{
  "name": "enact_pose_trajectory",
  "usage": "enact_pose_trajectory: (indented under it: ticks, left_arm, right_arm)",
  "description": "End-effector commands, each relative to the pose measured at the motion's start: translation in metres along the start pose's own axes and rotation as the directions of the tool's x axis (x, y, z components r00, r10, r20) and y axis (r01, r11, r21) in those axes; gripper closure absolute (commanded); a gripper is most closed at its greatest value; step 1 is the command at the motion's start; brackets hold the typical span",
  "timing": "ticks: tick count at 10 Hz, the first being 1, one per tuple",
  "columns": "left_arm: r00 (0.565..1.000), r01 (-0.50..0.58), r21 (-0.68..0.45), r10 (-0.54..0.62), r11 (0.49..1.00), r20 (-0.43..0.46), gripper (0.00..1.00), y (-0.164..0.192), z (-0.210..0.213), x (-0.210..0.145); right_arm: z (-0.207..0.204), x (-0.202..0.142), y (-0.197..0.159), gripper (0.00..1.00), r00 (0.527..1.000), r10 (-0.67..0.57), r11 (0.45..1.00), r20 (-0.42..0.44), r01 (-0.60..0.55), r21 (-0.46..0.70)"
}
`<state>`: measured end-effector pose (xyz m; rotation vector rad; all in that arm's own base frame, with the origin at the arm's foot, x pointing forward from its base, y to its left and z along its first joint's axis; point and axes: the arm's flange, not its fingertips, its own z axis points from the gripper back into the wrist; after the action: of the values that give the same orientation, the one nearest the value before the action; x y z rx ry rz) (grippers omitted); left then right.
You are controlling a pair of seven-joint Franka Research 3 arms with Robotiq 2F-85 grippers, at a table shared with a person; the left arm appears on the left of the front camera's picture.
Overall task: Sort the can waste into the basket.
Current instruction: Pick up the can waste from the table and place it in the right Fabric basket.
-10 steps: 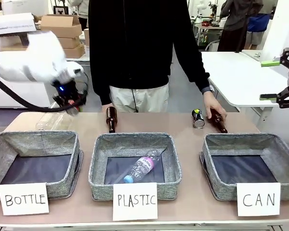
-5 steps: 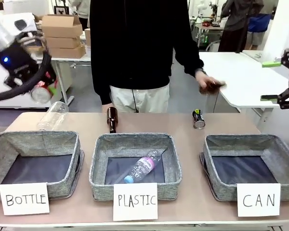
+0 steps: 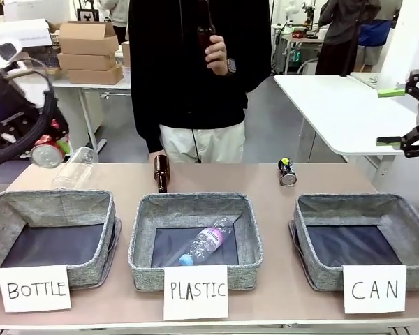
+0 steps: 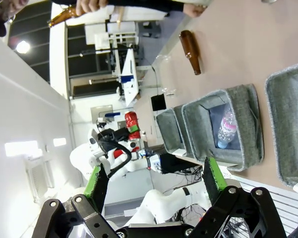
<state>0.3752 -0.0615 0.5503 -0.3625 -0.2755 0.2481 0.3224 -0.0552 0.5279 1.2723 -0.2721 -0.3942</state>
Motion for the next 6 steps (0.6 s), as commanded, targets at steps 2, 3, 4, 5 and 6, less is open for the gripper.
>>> enact_pose_trajectory:
  ticks: [2,3,4,5,6]
  left_arm:
    - [0.976,0.212,-0.117,-0.217,0.97,-0.032,0.56,-0.035,-0.033,-0.005]
    - [0.906,0.409,-0.236,-0.423,0.882,-0.009,0.56,-0.103,-0.054,-0.002]
    - [0.833,0.533,-0.332,-0.551,0.778,0.044,0.56,-0.165,-0.059,-0.008]
    - [0.765,0.621,-0.381,-0.635,0.685,0.106,0.56,-0.222,-0.059,-0.02]
    - [0.708,0.695,-0.339,-0.685,0.634,0.171,0.56,-0.274,-0.066,-0.037]
  right_arm:
    - [0.031,-0.01,0.005,0.0,0.999,-0.008,1.0,0.049,0.009,-0.029]
    - [0.066,-0.019,0.002,0.0,0.991,0.008,0.999,0.133,-0.002,-0.045]
    - [0.096,-0.021,-0.006,0.0,0.979,-0.015,0.999,0.203,0.023,-0.036]
    - [0.124,-0.022,-0.013,0.0,0.95,-0.039,0.997,0.311,0.059,-0.056]
    - [0.148,-0.023,-0.019,0.0,0.932,-0.078,0.996,0.355,0.09,-0.018]
